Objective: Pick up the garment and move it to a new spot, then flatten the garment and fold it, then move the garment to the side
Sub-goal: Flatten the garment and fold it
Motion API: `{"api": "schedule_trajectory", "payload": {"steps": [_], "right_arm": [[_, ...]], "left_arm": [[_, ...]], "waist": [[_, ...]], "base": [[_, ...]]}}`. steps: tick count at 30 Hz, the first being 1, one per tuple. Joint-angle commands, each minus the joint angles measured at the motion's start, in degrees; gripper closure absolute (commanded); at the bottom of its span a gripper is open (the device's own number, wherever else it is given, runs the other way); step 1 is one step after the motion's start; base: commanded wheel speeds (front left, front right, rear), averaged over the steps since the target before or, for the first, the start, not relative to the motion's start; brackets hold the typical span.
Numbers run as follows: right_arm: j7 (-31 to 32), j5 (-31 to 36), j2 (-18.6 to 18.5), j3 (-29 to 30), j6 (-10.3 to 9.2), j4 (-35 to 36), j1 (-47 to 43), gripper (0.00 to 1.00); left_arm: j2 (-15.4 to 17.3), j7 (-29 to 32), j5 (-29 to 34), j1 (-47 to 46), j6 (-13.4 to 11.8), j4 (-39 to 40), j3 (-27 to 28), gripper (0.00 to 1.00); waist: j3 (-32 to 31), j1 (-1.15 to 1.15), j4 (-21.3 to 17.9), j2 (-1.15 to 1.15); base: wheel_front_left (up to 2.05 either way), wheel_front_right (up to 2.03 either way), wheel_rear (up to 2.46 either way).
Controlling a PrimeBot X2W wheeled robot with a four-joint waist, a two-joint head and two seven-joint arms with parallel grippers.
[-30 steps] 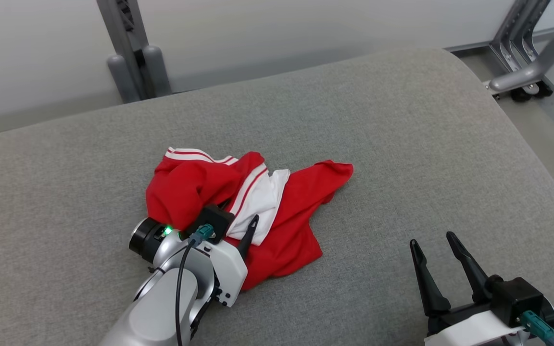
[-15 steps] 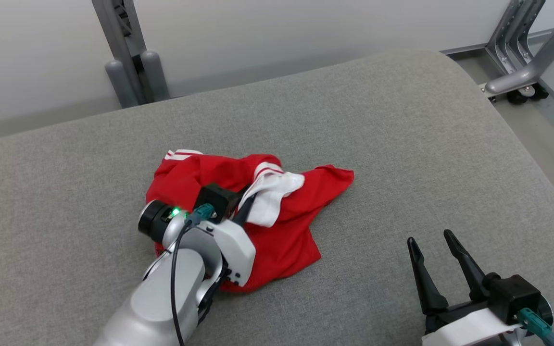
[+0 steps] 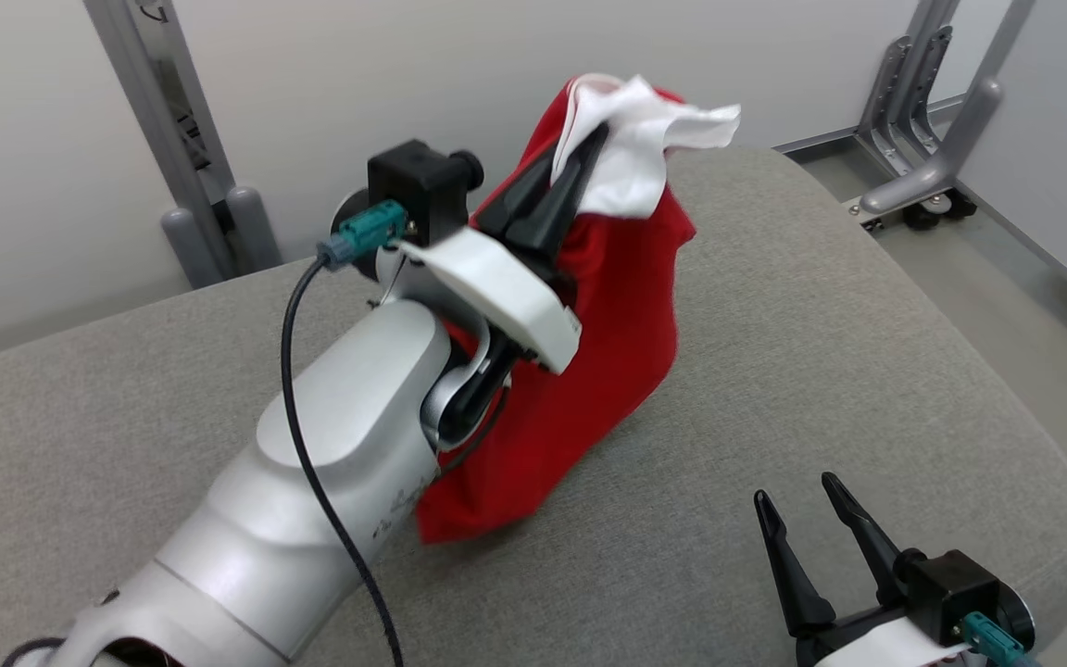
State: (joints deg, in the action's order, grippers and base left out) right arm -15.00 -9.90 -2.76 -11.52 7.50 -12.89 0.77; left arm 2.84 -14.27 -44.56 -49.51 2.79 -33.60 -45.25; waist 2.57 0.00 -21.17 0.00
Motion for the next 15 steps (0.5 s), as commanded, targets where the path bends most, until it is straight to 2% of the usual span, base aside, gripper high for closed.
{"api": "schedule_trajectory", "payload": {"steps": [1,5,10,15], "right_arm": [[-0.3,0.5,-0.3,0.0,-0.02,-0.2,-0.3,0.0],[-0.3,1.0,-0.2,0.2,-0.02,-0.2,-0.1,0.0],[-0.3,0.9,-0.3,1.6,-0.02,0.3,-0.7,0.0],[-0.3,0.8,-0.2,3.2,-0.02,0.5,-2.2,0.0]], "left_arm": [[0.2,-0.7,-1.5,-3.5,-1.1,1.4,-0.6,1.0],[0.1,-0.9,0.3,-7.4,-3.8,7.4,1.6,1.0],[0.3,-0.8,3.7,-0.8,-0.5,12.1,0.0,1.0],[0.2,-0.9,8.7,12.9,1.9,12.6,0.1,1.0]], "waist": [[-1.1,0.0,-1.8,0.0],[-1.1,0.0,-2.9,0.0],[-0.9,0.0,-2.0,0.0],[-0.7,0.0,1.5,0.0]], "base": [[0.0,0.0,0.0],[0.0,0.0,0.0],[0.0,0.0,0.0],[0.0,0.0,0.0]]}}
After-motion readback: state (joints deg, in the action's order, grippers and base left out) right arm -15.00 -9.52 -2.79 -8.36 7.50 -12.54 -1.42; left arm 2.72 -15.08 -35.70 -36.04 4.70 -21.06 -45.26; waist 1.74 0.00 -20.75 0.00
